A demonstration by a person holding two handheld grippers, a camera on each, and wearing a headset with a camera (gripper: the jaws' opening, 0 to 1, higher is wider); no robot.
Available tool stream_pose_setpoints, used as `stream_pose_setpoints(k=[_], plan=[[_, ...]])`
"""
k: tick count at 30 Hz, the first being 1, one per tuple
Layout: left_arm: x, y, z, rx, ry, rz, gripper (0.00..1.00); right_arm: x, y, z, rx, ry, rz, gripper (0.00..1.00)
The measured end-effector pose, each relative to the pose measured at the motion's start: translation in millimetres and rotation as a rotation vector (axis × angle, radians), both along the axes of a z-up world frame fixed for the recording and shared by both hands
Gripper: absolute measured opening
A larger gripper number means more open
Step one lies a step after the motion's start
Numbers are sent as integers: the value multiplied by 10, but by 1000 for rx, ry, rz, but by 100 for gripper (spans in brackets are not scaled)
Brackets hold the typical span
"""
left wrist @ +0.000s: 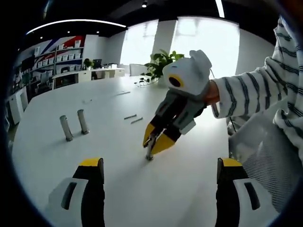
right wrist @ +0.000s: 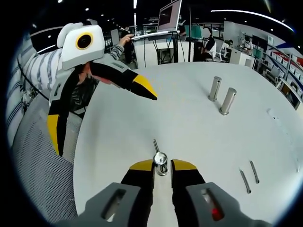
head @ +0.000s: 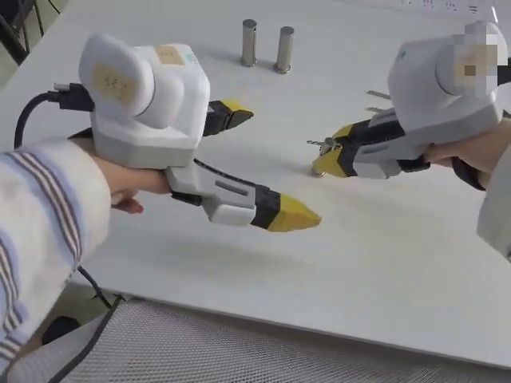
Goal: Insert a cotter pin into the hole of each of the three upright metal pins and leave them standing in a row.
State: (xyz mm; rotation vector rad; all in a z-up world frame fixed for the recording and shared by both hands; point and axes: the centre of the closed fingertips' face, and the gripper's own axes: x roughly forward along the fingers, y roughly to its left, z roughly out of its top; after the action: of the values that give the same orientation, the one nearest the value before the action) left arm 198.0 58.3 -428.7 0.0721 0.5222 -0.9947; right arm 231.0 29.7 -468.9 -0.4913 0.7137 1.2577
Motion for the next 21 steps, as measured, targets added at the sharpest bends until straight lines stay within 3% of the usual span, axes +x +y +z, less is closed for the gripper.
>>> stream_pose_setpoints(k=[3, 10, 14, 19, 21], plan=[[-15, 20, -38, 13, -1, 1, 99, -6, 13, 10, -12, -27, 40, 5], [-76, 37, -128, 45, 3, -16, 99, 91, 97, 25, -43, -68, 54, 4], [-72, 90, -131, 40, 6, 5, 99, 253, 194, 42, -18, -69, 22, 4], [-83, 162, -163, 44, 17, 27, 99, 299, 373, 63, -3, -61, 1, 4], [-93, 223, -232, 78, 30, 38, 99, 326, 427, 60, -3, -65, 8, 4]])
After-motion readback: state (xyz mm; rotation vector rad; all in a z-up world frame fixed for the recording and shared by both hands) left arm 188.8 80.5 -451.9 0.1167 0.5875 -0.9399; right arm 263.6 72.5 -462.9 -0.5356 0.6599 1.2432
